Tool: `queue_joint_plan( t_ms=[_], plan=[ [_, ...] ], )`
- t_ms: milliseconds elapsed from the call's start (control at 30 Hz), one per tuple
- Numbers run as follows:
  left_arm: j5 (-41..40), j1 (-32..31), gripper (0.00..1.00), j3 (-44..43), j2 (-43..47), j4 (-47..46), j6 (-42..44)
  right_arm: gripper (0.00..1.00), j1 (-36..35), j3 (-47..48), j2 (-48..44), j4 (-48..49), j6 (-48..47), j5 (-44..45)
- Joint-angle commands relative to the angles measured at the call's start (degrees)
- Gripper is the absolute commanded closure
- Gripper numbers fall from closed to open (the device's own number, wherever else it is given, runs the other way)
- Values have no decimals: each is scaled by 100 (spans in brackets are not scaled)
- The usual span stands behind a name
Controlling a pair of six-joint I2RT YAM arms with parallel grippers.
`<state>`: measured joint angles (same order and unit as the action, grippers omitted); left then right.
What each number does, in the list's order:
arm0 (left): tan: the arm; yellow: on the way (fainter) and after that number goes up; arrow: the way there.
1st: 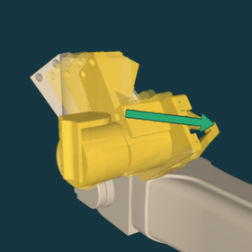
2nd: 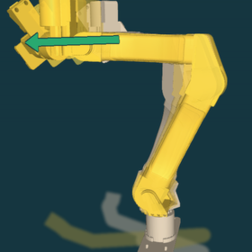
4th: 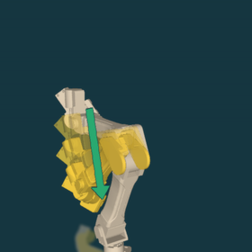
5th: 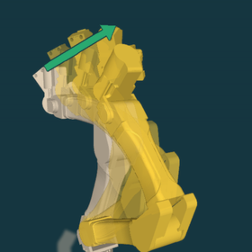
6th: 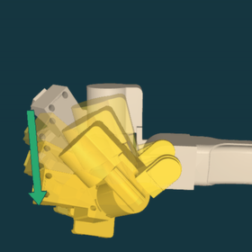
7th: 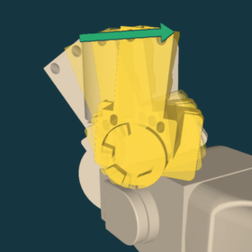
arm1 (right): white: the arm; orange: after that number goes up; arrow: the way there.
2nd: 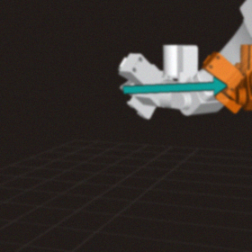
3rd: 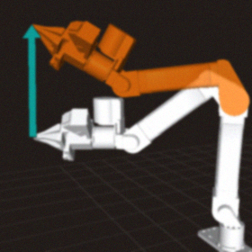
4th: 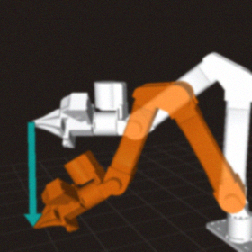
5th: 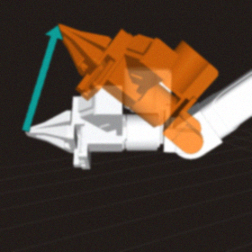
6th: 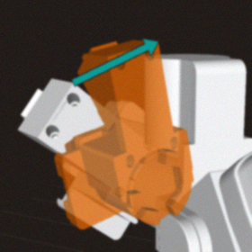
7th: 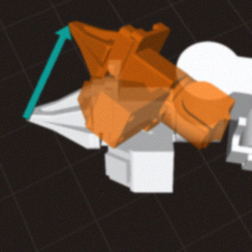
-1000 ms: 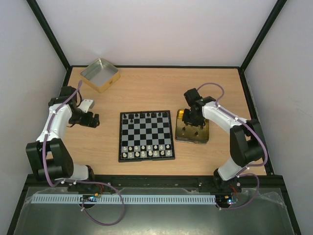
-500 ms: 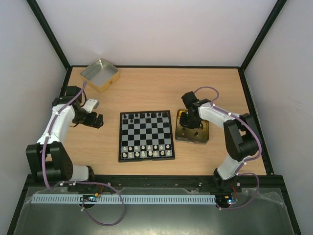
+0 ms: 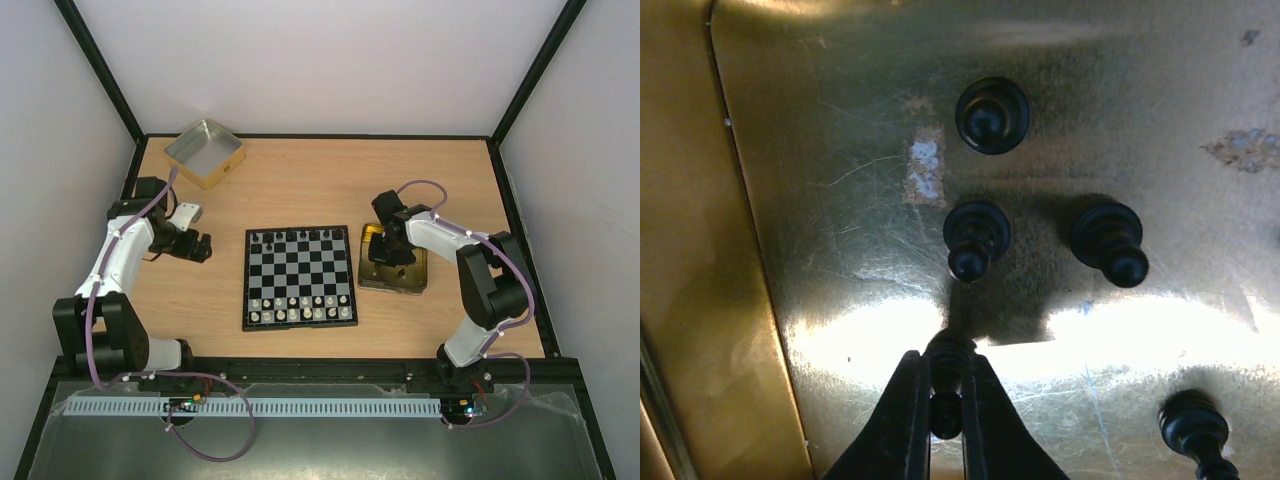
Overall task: Set up the chess pieces on the board
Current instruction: Pick up the chess piece from the storage box, then place the chess piece on the chessboard.
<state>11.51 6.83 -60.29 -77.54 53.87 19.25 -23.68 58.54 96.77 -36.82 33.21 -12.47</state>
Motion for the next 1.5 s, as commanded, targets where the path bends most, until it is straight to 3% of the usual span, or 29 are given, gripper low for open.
queue_joint_plan(
  t_ms=[0,200,467,800,1067,1467],
  plan=[
    [-57,-55,1,104,46,-70,-58,97,-14,4,-121,-240,-86,214],
    [-127,-77,1,133,-55,-184,-103,98,-232,388,-371,-673,-79,497],
    [-92,-77,1,172,-194,-419,-198,97,-1280,1543,-344,-1604,85,851],
    [-61,-77,1,208,-417,-788,-461,97,-2331,3862,1223,-2398,-231,684],
    [-25,-68,1,281,-401,-973,-619,97,-2572,5533,2723,-2563,-244,372],
    [-54,-62,1,327,-249,-1078,-685,96,-2657,6221,3532,-2270,-70,257]
  ],
)
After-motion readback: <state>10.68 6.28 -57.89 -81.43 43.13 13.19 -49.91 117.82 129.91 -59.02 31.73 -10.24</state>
